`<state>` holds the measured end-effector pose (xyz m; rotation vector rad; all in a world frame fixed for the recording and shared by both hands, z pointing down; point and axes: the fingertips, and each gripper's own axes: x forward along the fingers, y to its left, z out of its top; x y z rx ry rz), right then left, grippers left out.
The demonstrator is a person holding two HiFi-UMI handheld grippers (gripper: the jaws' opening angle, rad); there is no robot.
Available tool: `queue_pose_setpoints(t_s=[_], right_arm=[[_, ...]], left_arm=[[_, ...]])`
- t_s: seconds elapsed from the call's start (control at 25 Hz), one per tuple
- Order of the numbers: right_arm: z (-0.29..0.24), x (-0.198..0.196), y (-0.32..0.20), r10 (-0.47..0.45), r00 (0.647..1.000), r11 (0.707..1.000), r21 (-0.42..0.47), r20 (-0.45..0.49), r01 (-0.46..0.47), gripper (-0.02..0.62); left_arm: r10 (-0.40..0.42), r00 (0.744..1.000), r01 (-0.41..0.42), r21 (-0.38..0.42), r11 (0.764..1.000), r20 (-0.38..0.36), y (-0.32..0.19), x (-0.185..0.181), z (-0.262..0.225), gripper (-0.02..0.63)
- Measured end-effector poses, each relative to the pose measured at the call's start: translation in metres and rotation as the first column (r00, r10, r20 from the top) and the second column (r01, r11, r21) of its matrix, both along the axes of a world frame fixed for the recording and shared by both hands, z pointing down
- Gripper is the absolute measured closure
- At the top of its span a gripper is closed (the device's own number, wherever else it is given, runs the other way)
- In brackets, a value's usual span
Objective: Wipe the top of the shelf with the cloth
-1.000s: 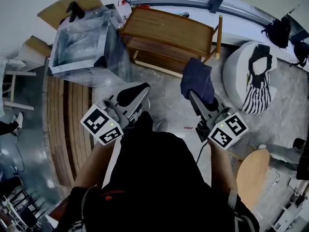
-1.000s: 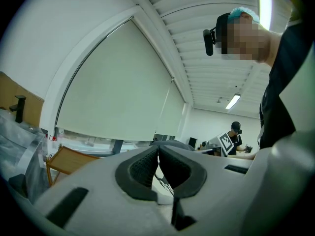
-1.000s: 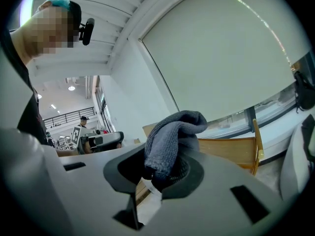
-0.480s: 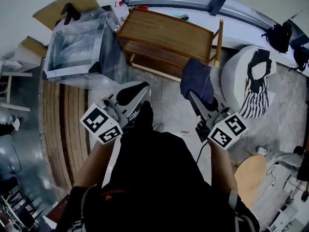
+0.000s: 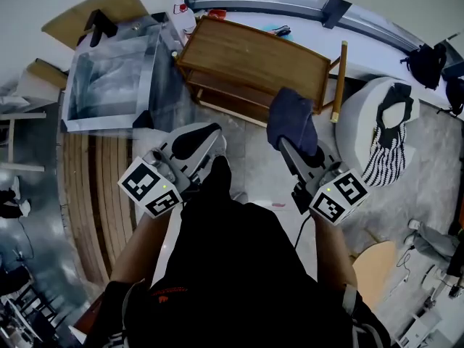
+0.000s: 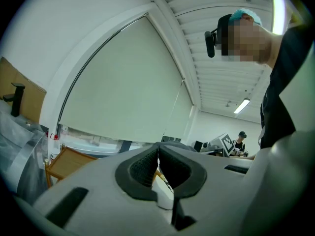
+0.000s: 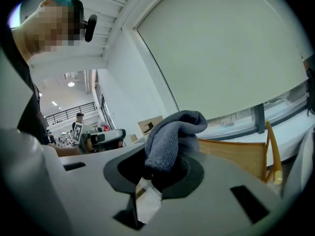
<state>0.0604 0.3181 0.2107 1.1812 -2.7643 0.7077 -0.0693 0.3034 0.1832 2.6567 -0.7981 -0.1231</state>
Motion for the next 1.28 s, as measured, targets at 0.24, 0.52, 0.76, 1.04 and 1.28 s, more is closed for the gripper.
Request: queue_pose_setpoints(t_s=[0.24, 0.52, 0.76, 1.04, 1.28], right_arm=[[0.01, -0.012, -0.049, 0.005, 1.0, 0.999, -0.034, -0.003, -0.005, 0.526], [0.021, -0.024, -0.107, 0.023, 1.0, 0.997, -0.072, -0.009, -0.024, 0.526], [0.029, -0.043, -0.161, 0.033, 0.999, 0.995, -0.095, -0.028, -0.036, 0.526], [0.031, -0.059, -0.221, 0.044, 0.998, 0.992, -0.117, -0.04, -0.049, 0.526], [0.034, -0.071, -0.266, 0.051, 0.997, 0.99, -0.128, -0.063, -0.059, 0.526]], left_arm=[[0.006, 1.0, -0.006, -0.017, 1.0, 0.005, -0.053, -0.012, 0.007, 0.58], [0.023, 0.999, -0.022, -0.042, 0.999, 0.023, -0.112, -0.023, 0.021, 0.58], [0.04, 0.999, -0.038, -0.057, 0.998, 0.028, -0.163, -0.04, 0.032, 0.58], [0.059, 0.995, -0.056, -0.042, 0.998, 0.075, -0.221, -0.053, 0.04, 0.58], [0.081, 0.99, -0.077, -0.035, 0.996, 0.115, -0.261, -0.064, 0.046, 0.58]])
